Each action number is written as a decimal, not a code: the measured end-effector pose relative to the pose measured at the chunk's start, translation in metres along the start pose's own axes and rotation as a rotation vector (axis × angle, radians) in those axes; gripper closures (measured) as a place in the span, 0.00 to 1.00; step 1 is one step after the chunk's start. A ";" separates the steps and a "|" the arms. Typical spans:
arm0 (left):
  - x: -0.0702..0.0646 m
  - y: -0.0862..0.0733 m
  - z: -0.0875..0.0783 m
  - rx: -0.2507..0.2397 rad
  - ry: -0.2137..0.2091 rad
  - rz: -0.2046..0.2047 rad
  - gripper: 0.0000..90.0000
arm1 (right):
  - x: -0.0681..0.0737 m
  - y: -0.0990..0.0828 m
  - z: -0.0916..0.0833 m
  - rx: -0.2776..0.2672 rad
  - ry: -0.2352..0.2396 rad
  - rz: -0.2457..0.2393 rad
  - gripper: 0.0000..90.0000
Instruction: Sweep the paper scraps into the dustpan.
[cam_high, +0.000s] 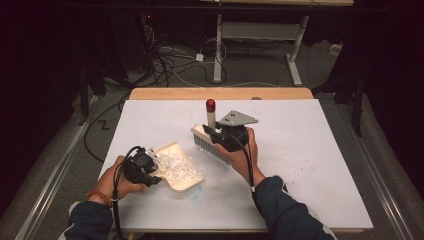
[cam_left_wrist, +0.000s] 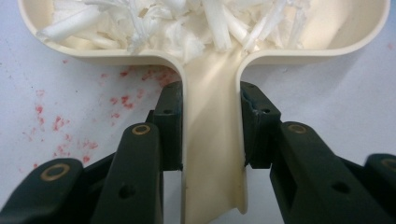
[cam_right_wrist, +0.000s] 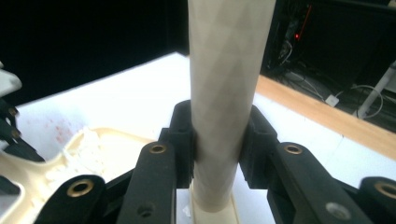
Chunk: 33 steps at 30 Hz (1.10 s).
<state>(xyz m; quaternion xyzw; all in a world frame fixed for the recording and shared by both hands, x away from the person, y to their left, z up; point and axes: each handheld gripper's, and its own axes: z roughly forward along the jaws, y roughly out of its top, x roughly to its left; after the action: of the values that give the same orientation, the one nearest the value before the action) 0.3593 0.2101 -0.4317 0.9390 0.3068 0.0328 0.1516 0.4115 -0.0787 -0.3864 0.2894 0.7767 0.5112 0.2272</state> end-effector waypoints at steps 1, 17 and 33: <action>0.000 0.000 0.000 0.001 -0.001 0.000 0.70 | 0.000 -0.002 0.001 0.013 -0.003 -0.002 0.79; 0.000 0.001 0.002 0.003 -0.008 -0.005 0.70 | -0.025 0.011 -0.005 -0.019 -0.049 0.024 0.79; 0.005 -0.001 0.004 -0.004 -0.008 -0.017 0.70 | -0.034 0.007 0.047 0.035 -0.108 -0.056 0.79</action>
<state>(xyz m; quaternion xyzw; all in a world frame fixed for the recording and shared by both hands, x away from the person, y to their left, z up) 0.3635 0.2131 -0.4362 0.9362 0.3144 0.0281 0.1549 0.4678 -0.0685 -0.3952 0.2985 0.7799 0.4748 0.2778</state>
